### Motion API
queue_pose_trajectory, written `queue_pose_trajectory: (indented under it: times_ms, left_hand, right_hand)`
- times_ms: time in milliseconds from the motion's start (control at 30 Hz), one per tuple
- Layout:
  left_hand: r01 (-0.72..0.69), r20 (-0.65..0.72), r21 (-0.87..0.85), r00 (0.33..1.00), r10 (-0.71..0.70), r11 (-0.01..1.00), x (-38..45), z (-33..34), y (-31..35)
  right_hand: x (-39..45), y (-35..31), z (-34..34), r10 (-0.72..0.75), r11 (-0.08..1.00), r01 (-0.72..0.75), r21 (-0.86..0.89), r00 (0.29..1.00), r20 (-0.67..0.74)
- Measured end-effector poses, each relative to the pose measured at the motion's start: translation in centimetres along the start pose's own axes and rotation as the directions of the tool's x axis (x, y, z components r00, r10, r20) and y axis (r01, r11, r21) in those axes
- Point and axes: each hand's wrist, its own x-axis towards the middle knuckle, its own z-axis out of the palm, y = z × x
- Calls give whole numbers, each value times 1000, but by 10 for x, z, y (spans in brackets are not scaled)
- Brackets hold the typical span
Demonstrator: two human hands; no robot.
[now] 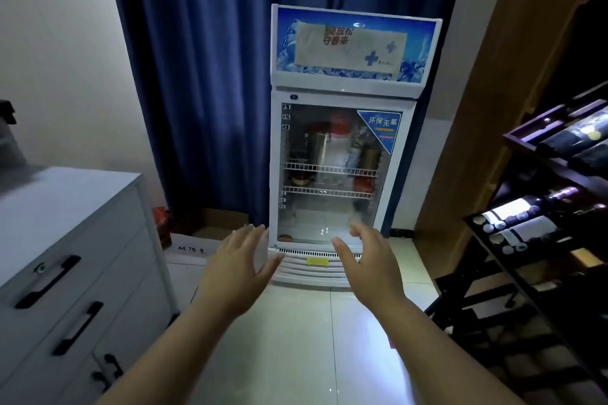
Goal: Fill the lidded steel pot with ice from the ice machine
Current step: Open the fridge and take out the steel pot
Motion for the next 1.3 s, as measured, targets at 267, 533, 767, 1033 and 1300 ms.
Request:
queue_pose_trajectory:
  times_ms: [267,533,767,1033,1300]
  left_hand:
    - [22,-83,-73,996,-28,997,98,-3,-55]
    - [-33,-131,-52,991,26,998,216,-21,-96]
    - [-60,-146,-89,988,47,994,310,-2,-109]
    - [-25,-139,-88,990,12,996,417,43,-118]
    - [59,-151,-161,985,-84,985,515,76,-123]
  right_hand:
    - [92,-13,62,55,996,-53,65,998,-26]
    - [198,-36,109,75,990,-67,124,995,-66]
    - [279,-28,134,47,995,-41,93,997,-61]
    - [393,7,162,0,997,2,71,1000,-27]
    - [502,27,183,-50,998,49,24,998,27]
